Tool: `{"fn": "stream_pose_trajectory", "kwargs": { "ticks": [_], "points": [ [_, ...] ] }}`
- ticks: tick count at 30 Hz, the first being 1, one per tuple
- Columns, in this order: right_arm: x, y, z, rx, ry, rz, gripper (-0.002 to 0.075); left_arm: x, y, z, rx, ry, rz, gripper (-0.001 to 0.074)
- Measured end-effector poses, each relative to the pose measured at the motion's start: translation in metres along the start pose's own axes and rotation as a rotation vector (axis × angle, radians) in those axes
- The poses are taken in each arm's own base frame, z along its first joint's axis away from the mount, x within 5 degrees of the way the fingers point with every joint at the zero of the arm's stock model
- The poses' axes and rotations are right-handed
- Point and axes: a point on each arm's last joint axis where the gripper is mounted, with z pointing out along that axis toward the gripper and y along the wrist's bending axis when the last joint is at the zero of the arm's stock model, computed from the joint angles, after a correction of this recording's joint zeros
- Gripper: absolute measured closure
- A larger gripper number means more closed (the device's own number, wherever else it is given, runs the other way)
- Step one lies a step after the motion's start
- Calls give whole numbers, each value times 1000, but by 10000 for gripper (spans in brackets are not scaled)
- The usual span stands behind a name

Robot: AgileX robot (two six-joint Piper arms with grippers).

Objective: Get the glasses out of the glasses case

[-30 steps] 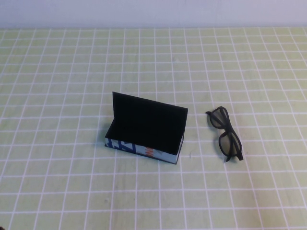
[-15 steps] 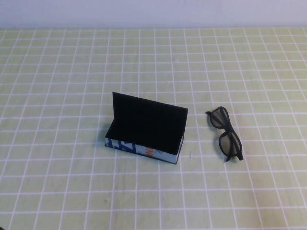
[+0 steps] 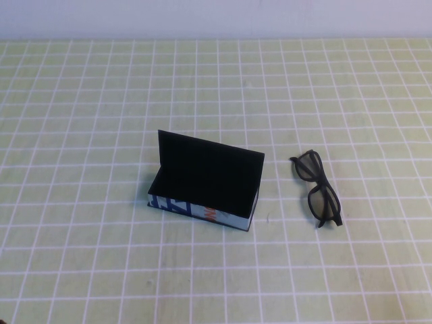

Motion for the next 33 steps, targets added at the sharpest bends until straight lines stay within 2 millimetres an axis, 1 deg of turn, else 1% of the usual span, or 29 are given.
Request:
{"fn": "stream_pose_trajectory", "kwargs": {
  "ticks": [19,23,24,26,28,30,33],
  "points": [
    [0,0,0,0,0,0,743,0,0,0,-1,0,0,739],
    [0,0,0,0,0,0,743,0,2,0,-24,0,6,739],
    [0,0,0,0,0,0,743,0,2,0,-27,1,16,739],
    [0,0,0,0,0,0,743,-1,0,0,-3,7,92,739],
    [0,0,0,0,0,0,743,-8,-4,-1,38,4,159,739],
    [0,0,0,0,0,0,743,-23,-8,-3,62,-1,183,739],
    [0,0,0,0,0,0,743,-36,-6,-6,20,0,176,739]
  ]
}}
